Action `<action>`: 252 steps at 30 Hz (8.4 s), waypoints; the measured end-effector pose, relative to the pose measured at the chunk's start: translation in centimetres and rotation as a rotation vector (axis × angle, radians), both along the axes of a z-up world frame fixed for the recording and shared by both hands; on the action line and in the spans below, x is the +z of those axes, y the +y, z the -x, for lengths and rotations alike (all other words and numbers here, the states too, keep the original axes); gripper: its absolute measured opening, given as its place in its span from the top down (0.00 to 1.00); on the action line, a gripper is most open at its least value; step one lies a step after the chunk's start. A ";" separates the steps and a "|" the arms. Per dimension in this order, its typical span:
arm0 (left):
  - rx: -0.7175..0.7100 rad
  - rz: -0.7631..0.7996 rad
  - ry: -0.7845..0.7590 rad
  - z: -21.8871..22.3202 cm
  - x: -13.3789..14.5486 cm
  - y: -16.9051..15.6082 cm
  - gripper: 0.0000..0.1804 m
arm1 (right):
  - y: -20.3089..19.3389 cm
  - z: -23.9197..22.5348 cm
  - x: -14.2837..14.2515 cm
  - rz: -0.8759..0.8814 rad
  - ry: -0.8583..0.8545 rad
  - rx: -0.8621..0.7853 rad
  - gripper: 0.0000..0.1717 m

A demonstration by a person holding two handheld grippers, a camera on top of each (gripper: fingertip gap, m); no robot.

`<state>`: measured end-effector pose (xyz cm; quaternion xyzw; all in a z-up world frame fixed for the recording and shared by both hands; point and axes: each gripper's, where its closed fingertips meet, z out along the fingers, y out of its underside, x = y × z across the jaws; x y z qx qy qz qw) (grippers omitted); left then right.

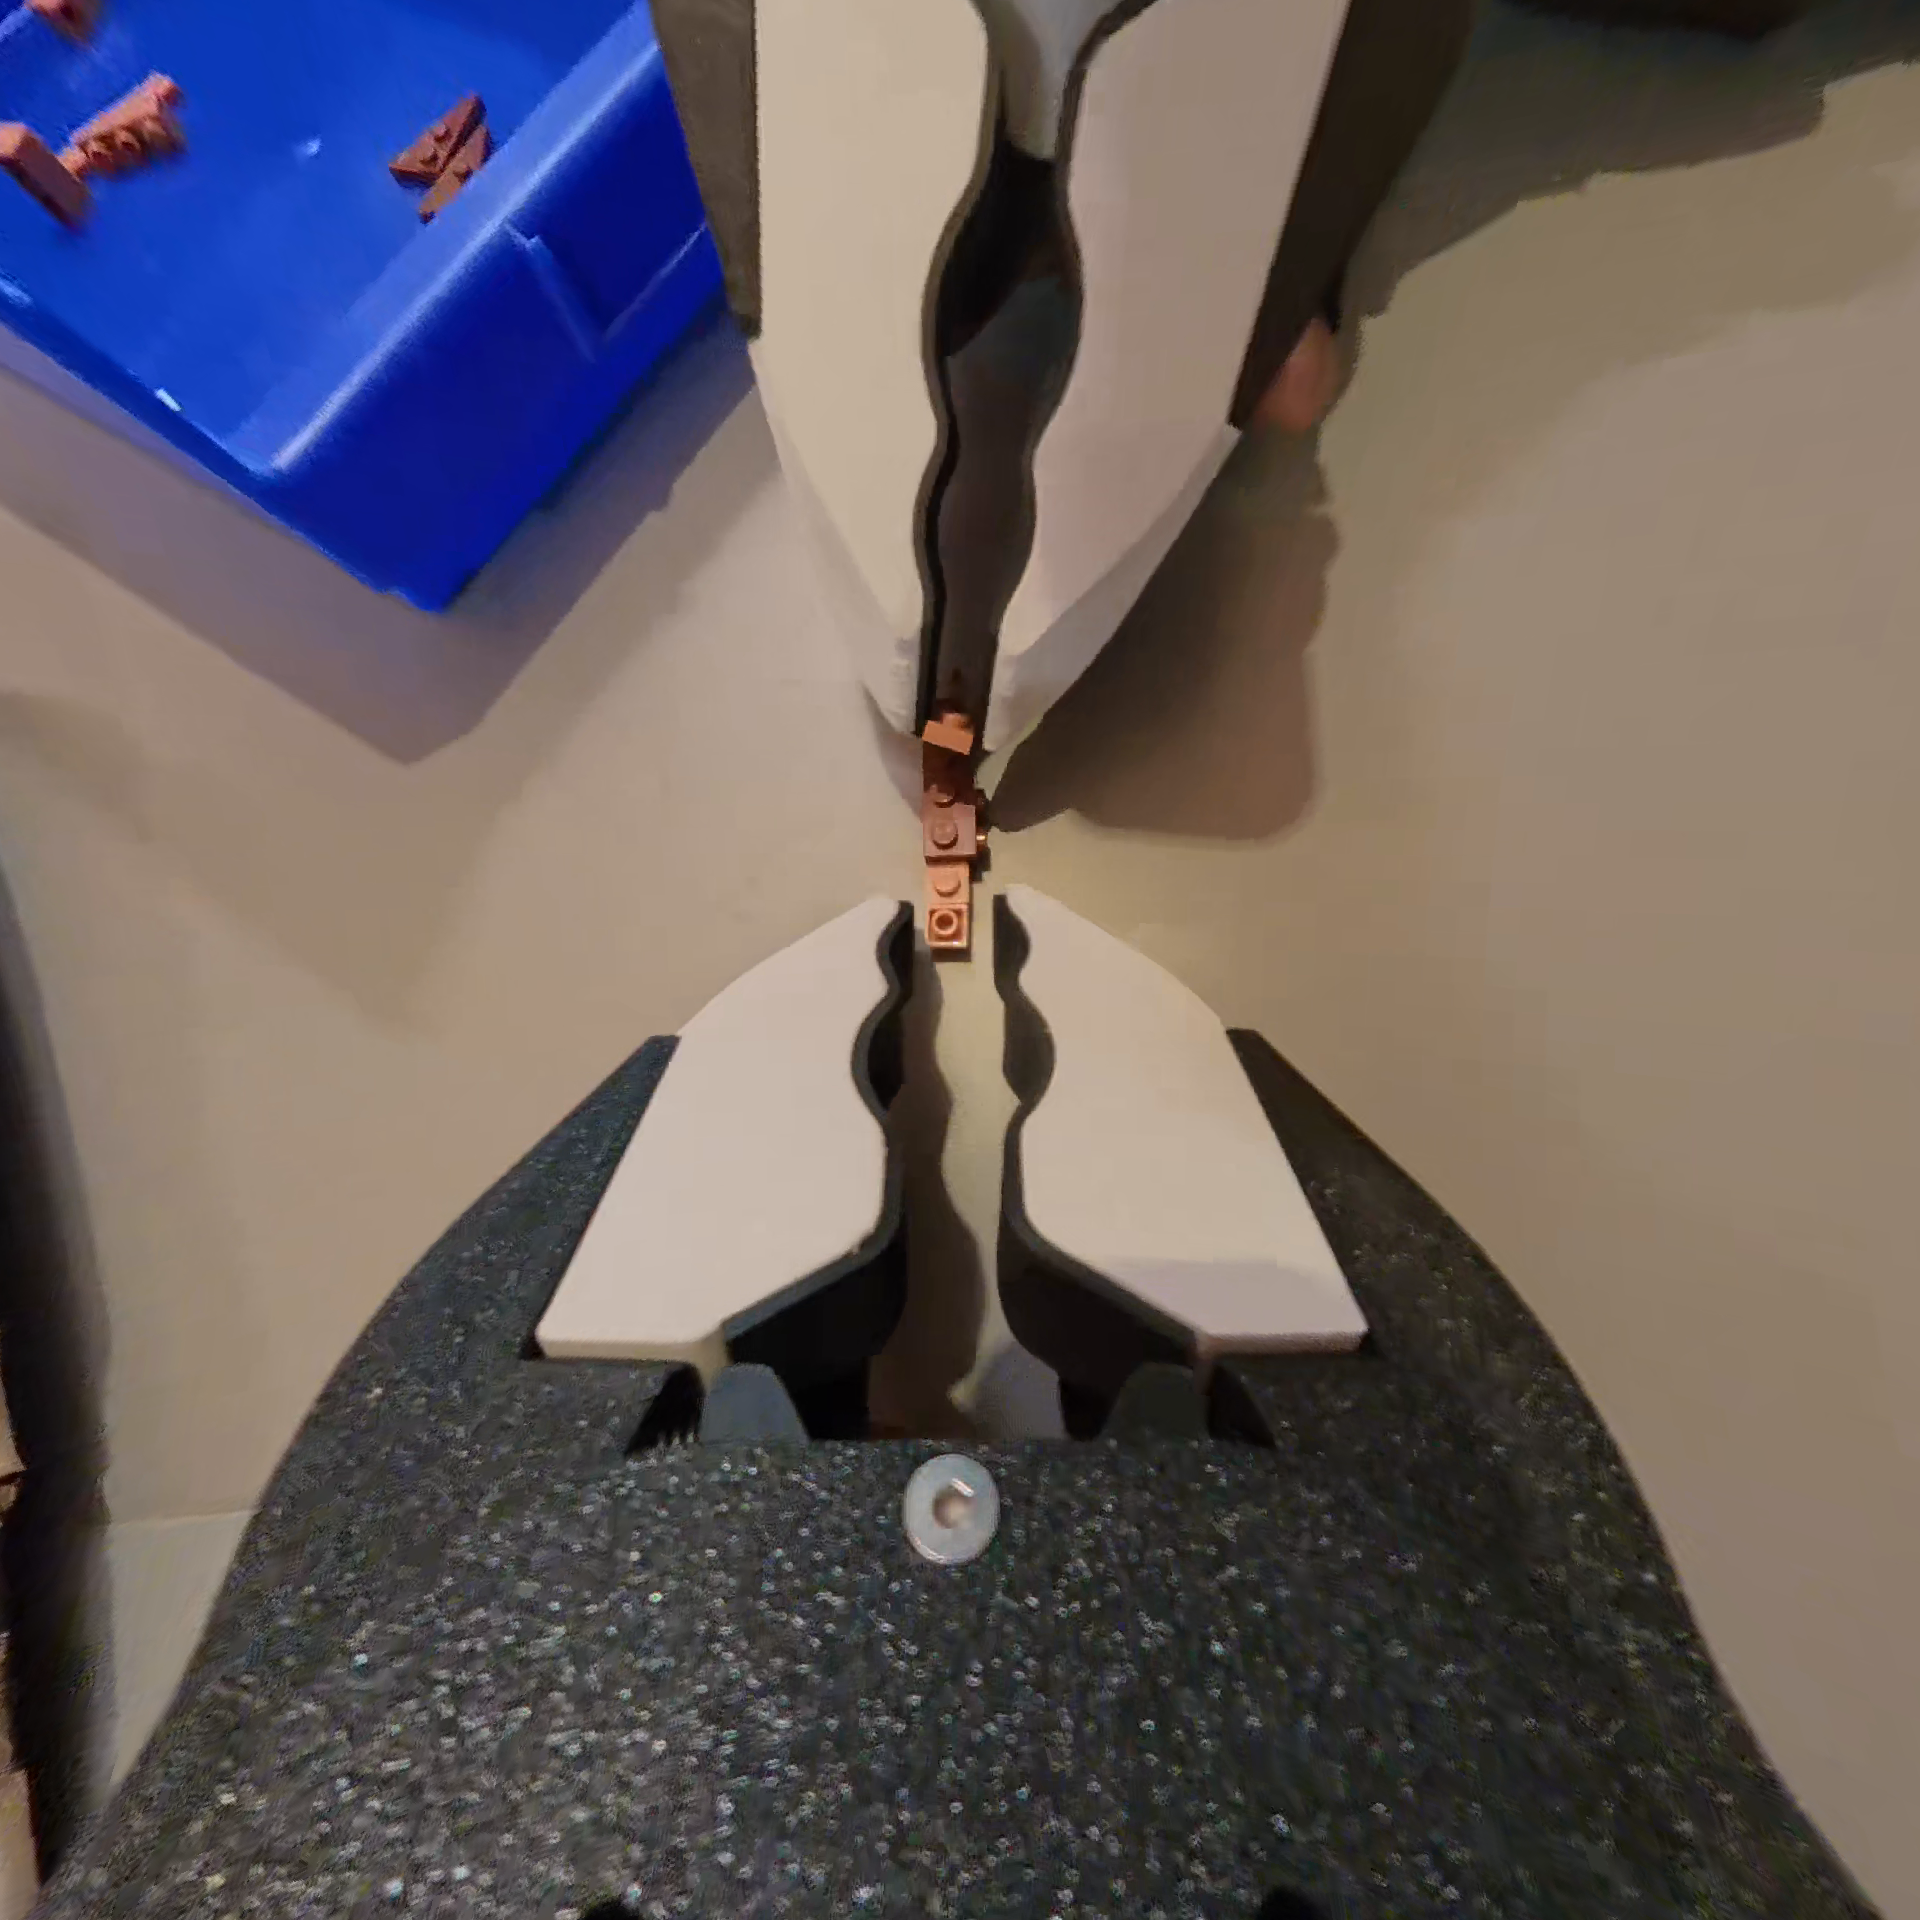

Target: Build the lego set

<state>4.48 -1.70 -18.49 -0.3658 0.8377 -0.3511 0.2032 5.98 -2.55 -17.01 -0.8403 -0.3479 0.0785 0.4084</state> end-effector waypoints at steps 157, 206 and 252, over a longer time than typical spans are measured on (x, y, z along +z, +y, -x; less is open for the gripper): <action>-0.155 -0.624 -0.813 -0.5 6.2 0.7 0.91 | 2.1 1.5 4.0 -0.497 -0.290 0.078 0.93; 0.180 0.125 -0.437 -1.2 5.8 2.7 0.73 | 3.2 -1.0 4.4 -0.662 -0.465 -0.035 0.93; 0.233 0.647 -0.249 -1.2 7.6 0.2 0.91 | 3.0 0.5 6.3 -0.815 -0.528 -0.058 0.93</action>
